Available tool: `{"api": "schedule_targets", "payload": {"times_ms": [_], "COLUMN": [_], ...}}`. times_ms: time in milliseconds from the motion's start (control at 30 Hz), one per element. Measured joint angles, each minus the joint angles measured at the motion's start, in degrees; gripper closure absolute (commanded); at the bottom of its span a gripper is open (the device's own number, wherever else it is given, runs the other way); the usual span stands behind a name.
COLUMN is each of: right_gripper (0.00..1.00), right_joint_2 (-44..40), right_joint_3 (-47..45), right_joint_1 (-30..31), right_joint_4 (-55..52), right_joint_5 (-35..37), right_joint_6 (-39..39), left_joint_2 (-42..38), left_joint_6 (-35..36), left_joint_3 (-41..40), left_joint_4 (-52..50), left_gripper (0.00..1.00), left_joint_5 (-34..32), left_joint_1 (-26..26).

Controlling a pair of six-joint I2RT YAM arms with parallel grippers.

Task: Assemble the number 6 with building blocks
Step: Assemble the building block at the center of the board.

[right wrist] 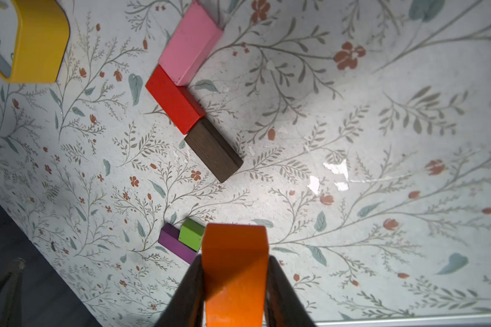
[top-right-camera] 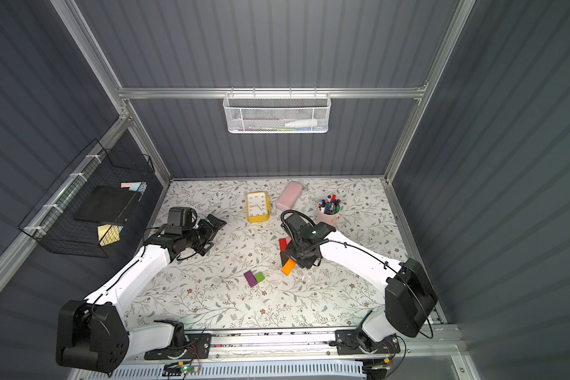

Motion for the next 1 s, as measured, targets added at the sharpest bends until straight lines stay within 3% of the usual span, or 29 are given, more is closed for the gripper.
{"api": "schedule_targets", "payload": {"times_ms": [367, 1000], "right_gripper": [0.74, 0.74], "right_joint_2": [-6.4, 2.2], "right_joint_3": [-13.5, -12.7], "right_joint_1": [-1.1, -6.2], "right_joint_4": [9.2, 16.8], "right_joint_5": [0.0, -5.0], "right_joint_6": [16.7, 20.1], "left_joint_2": [0.6, 5.6], "left_joint_6": [0.6, 0.9], "left_joint_3": [0.0, 4.2], "left_joint_4": [0.0, -0.7], "left_gripper": [0.01, 0.01], "left_joint_5": [0.4, -2.1], "left_joint_1": [0.0, 0.0]}}
